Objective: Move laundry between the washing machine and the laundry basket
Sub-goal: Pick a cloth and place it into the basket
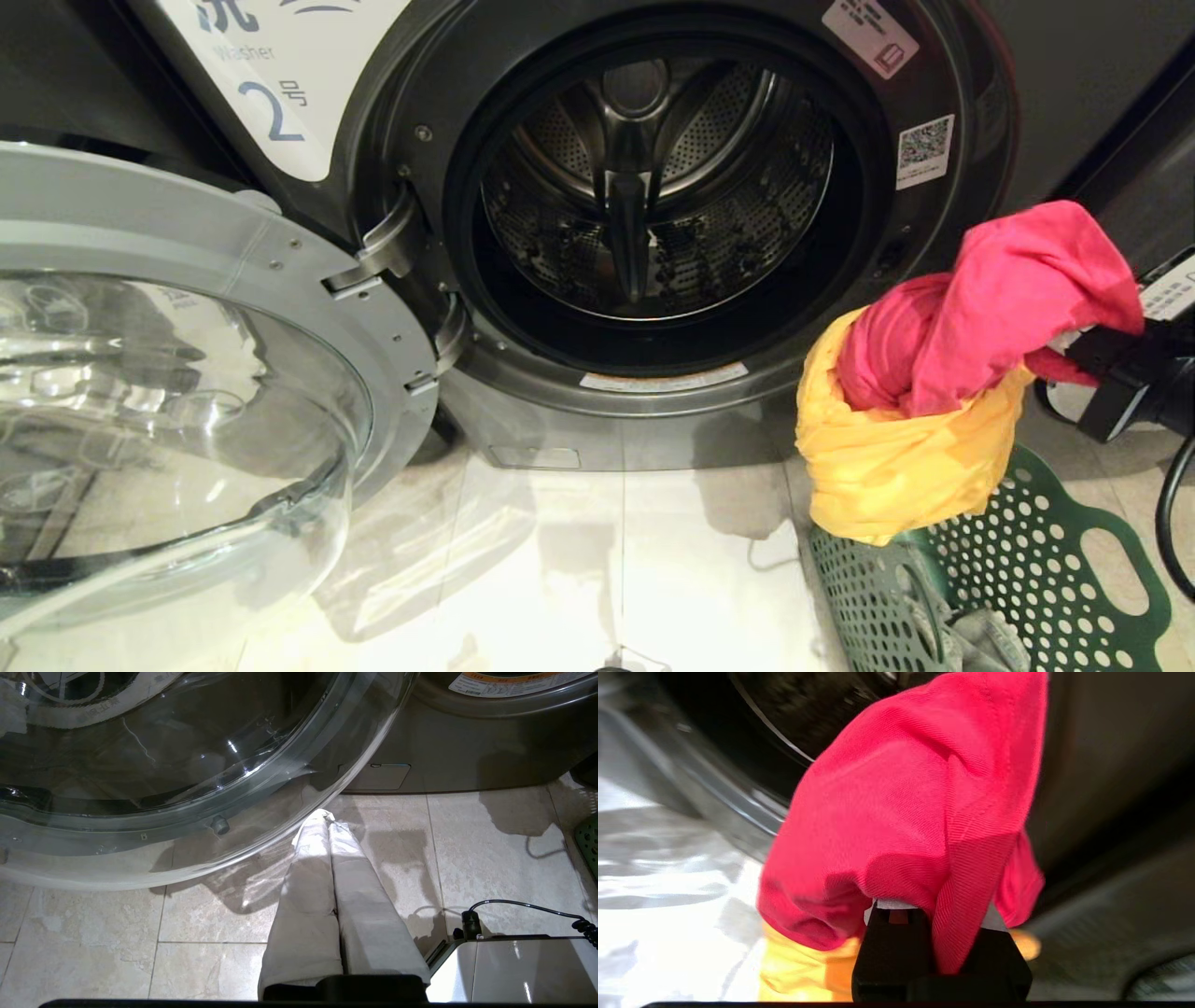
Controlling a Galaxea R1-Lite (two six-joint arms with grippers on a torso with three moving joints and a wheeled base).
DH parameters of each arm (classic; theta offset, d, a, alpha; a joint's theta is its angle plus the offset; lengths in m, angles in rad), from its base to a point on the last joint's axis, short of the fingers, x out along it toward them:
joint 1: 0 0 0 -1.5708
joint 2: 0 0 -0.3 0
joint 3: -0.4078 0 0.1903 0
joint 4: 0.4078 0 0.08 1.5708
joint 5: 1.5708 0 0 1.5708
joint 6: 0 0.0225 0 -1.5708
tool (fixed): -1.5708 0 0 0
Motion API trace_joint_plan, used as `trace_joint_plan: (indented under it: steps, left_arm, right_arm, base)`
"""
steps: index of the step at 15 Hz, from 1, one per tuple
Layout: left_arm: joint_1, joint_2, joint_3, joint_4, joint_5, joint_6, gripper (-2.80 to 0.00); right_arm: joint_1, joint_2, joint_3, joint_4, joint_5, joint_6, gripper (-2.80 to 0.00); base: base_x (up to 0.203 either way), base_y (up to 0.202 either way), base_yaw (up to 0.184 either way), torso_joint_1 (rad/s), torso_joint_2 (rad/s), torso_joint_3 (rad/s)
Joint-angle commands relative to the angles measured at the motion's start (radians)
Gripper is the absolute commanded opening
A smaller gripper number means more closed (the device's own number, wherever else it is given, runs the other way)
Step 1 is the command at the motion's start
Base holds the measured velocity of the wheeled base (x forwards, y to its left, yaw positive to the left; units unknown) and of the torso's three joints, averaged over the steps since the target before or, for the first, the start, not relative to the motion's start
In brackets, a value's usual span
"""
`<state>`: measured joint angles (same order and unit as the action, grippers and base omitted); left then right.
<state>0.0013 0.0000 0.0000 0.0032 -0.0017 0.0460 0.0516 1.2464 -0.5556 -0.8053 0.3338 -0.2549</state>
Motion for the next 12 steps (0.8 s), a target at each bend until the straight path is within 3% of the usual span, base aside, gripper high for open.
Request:
trace_joint_plan:
  steps: [1,6,12]
  left_arm:
    - [0.0,0.002,0.0,0.0,0.0,0.0,-2.8]
    - [0.0,0.002,0.0,0.0,0.0,0.0,-2.8]
    - [0.0,0.002,0.0,0.0,0.0,0.0,-2.8]
  right_arm:
    - [0.089,0.031,-0.011,-0.011,0.002,0.007,-2.8]
    - [0.232,0.221,-0.099,-0.105,-0.009,0.029,-2.8]
    - [0.3,0.475,-0.222,-0.278,-0.081,0.027,-2.8]
  base:
    - [0.0,0.0,0.0,0.0,0.0,0.0]
    - [0.0,0.0,0.0,0.0,0.0,0.0]
    - [0.0,0.0,0.0,0.0,0.0,0.0]
